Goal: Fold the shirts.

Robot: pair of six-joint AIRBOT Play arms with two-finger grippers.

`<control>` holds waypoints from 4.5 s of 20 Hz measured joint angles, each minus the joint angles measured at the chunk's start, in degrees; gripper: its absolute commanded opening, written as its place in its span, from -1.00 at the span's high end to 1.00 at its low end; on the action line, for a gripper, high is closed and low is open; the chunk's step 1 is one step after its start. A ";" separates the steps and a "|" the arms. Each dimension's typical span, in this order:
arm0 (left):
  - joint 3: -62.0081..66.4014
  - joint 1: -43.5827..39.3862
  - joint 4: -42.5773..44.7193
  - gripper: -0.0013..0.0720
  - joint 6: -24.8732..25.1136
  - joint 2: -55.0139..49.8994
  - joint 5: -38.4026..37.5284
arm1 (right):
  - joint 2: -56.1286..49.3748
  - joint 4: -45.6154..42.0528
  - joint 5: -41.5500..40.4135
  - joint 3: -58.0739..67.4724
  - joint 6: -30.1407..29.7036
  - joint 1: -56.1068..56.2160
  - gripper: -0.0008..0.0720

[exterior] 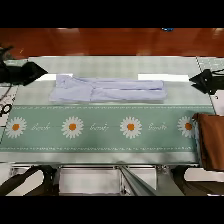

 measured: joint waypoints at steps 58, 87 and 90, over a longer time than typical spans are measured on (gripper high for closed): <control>54.21 -52.50 -6.25 0.92 -9.73 -53.24 -10.95 | 39.12 -11.69 15.10 -0.09 13.11 17.70 0.90; -11.91 -12.68 3.54 0.92 -4.04 11.91 -1.18 | -20.00 10.43 -9.68 27.91 13.66 57.57 -0.16; -8.31 -9.20 3.54 0.92 -4.07 12.11 -2.19 | -15.52 8.57 -1.14 28.04 12.92 50.60 -0.15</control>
